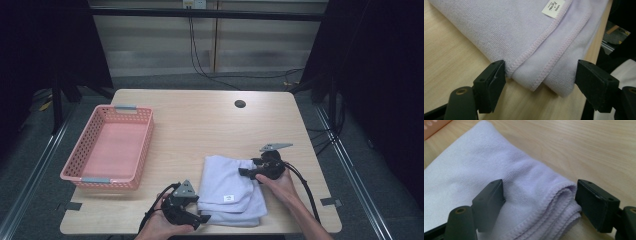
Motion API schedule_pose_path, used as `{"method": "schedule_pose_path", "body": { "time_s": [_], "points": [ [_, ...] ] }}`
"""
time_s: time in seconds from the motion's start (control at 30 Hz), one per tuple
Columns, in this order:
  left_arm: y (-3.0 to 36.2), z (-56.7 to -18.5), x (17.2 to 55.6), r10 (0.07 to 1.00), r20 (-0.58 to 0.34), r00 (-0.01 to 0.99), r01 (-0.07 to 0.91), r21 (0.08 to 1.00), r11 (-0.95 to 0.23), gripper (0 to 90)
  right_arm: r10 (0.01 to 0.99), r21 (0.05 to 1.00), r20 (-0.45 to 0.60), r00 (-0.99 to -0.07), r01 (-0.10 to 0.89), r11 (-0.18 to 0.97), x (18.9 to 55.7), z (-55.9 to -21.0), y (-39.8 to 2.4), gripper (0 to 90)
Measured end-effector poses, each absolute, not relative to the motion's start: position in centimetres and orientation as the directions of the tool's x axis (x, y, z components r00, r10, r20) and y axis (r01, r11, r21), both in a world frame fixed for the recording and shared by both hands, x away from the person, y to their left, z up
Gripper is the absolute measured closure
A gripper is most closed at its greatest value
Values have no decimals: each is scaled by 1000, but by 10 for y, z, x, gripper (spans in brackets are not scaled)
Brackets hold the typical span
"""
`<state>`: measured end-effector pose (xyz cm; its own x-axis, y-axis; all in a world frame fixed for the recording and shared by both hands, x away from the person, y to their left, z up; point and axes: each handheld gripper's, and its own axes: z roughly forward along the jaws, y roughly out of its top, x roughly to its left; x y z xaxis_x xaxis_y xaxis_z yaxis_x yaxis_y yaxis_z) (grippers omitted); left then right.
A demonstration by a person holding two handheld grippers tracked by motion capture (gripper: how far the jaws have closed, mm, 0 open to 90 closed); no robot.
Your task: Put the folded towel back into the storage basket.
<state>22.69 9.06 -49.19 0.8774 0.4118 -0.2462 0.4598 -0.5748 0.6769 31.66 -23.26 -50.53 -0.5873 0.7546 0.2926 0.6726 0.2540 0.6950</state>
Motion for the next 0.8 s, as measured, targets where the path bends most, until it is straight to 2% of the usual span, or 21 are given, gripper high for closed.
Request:
{"method": "schedule_pose_path", "body": {
  "time_s": [0.17, 0.23, 0.3, 0.37, 0.5, 0.6, 0.8],
  "points": [
    [83, -495, 223, 411, -233, 881, 453, 664, -595, 181, 749, 688, 268, -606, 664, 291, 312, -504, -229, 237],
    [80, -495, 219, 417, -199, 887, 435, 665, -607, 188, 756, 684, 250, -605, 663, 304, 310, -503, -225, 301],
    [77, -494, 217, 416, -145, 898, 399, 668, -628, 288, 748, 684, 255, -613, 661, 309, 309, -502, -224, 429],
    [77, -493, 218, 426, -131, 895, 398, 665, -632, 401, 737, 684, 265, -622, 660, 310, 308, -503, -223, 529],
    [80, -493, 222, 415, -150, 897, 401, 669, -626, 627, 724, 685, 281, -630, 660, 309, 307, -502, -222, 638],
    [82, -492, 226, 414, -196, 889, 431, 661, -614, 690, 722, 684, 301, -623, 668, 292, 308, -502, -223, 687],
    [87, -487, 230, 396, -231, 889, 441, 669, -599, 714, 711, 678, 332, -620, 680, 277, 311, -499, -225, 716]
  ]
}}
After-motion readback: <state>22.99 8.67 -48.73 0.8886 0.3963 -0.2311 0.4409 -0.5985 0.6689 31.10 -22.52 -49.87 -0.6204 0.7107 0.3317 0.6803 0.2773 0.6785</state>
